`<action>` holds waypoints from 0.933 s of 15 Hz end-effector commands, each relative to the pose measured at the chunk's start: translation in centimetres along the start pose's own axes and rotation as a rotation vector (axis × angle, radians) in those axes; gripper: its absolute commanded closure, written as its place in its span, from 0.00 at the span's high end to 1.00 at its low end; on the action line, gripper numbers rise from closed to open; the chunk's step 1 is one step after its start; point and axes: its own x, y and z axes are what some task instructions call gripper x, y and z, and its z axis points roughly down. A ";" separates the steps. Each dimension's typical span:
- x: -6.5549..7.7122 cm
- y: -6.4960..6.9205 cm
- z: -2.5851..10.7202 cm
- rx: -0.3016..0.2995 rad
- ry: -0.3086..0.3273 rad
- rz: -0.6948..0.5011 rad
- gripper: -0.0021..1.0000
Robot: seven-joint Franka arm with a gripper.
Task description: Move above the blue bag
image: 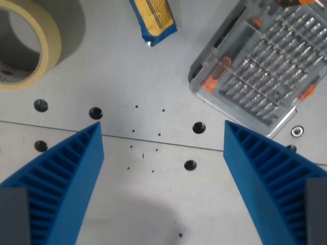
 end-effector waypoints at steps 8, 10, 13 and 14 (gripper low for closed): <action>2.9 -0.7 3.1 0.000 -0.009 -0.164 1.00; 3.6 -0.9 3.9 0.002 -0.011 -0.190 1.00; 4.6 -1.2 5.2 0.002 -0.018 -0.231 1.00; 5.0 -1.3 5.6 0.002 -0.020 -0.245 1.00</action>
